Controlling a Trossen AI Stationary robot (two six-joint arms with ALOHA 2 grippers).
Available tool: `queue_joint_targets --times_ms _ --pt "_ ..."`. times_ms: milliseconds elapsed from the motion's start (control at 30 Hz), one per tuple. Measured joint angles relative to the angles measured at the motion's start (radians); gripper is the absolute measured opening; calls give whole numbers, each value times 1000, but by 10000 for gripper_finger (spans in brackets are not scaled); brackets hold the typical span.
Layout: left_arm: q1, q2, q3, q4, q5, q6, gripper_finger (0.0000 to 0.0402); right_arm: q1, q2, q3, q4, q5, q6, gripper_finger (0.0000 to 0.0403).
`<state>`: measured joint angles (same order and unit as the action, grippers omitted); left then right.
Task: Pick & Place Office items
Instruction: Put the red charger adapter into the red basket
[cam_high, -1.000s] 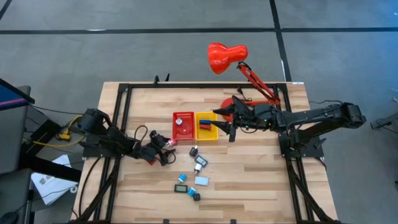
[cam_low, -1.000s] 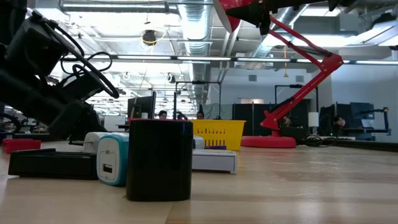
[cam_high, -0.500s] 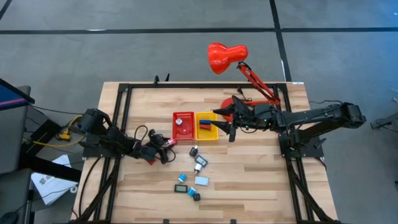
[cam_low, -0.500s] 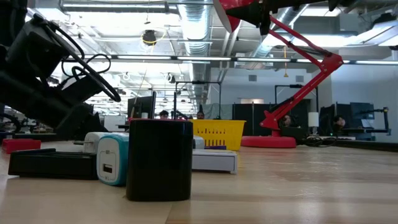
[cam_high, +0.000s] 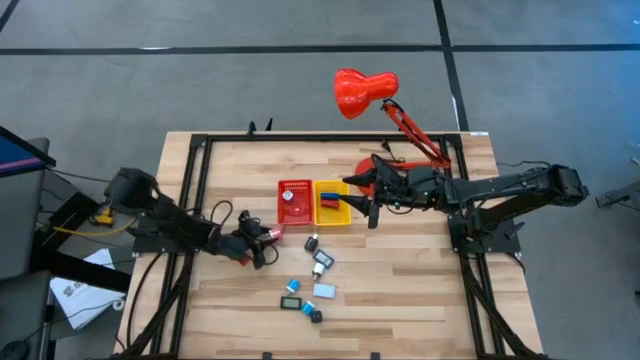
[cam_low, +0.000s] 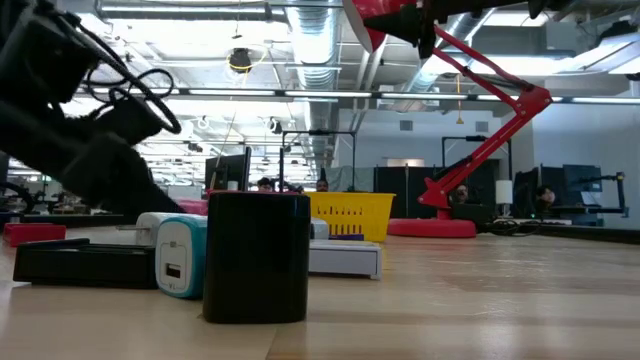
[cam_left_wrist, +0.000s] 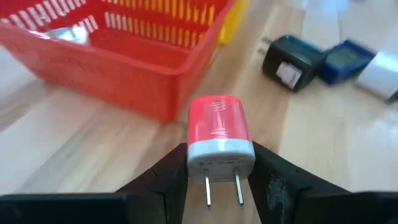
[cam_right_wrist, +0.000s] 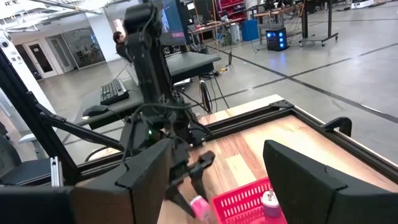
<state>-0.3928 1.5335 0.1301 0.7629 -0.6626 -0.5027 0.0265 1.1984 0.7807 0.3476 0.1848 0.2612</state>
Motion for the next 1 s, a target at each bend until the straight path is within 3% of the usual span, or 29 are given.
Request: queue_joint_targets --times_ms 167,333,500,600,733,867,1000 --pt "-4 -276 -10 -277 82 0 132 0 0 0 -4 0 1 249" --pt "17 -580 -3 -378 107 -5 134 0 0 0 -4 0 1 249" --pt "142 -758 134 -647 188 -10 129 -2 0 0 -4 0 1 249" --pt "249 -751 260 -840 292 6 129 -9 0 0 -3 0 -6 249" --pt "402 -648 428 -1011 476 31 130 -12 0 0 -3 0 -6 249" --pt "535 -488 582 -1137 671 32 130 -13 0 0 -3 0 -7 249" --pt "611 -317 721 -1258 759 97 130 -12 0 0 -3 0 -7 249"
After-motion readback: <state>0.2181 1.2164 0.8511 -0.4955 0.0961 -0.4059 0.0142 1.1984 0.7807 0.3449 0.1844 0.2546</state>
